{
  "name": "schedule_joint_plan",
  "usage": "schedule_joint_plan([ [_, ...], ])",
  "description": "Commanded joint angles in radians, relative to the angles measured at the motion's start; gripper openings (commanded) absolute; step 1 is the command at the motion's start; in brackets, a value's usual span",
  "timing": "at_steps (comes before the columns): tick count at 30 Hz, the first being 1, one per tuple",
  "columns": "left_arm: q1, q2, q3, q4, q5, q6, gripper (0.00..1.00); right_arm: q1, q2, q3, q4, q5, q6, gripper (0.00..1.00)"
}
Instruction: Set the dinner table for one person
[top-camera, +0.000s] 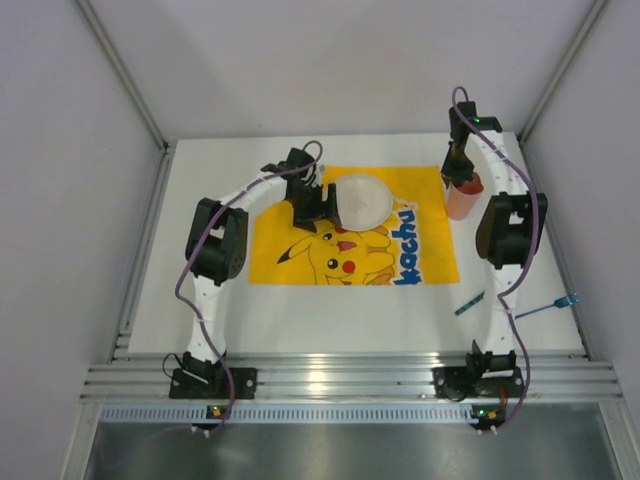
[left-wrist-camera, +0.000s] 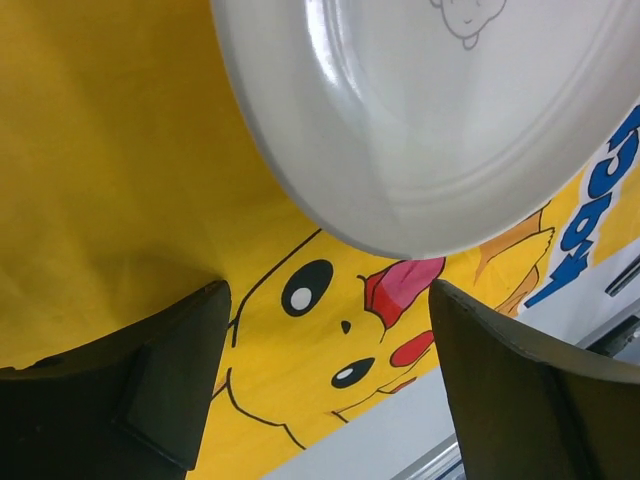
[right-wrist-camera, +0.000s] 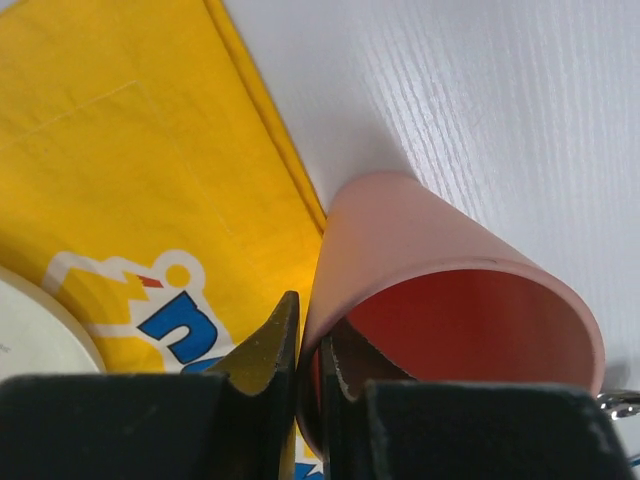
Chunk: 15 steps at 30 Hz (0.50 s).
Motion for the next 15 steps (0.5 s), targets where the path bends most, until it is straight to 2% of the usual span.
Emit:
schedule_joint_plan([
  [1,0.045,-0.038,0.0,-0.024,0.004,0.021,0.86,0.004,-0.021,0.033,-0.029,0.039,-0.012,0.0],
  [2,0.051,-0.023,0.015,-0.027,0.013,0.014,0.85,0.005,-0.028,0.038,-0.035,0.052,-0.02,0.0],
  [7,0.068,0.065,0.151,-0.071,0.035,0.003,0.53,0.019,-0.076,0.12,-0.089,0.072,-0.029,0.0],
  [9,0.068,0.068,0.169,-0.07,0.035,0.0,0.52,0.04,-0.085,0.165,-0.106,0.05,-0.017,0.0],
  [13,0.068,0.074,0.205,-0.076,0.035,0.003,0.65,0.102,-0.076,0.274,-0.097,0.035,-0.001,0.0],
  [15,0.07,0.077,0.207,-0.076,0.027,0.006,0.66,0.132,-0.059,0.275,-0.042,0.027,0.002,0.0],
])
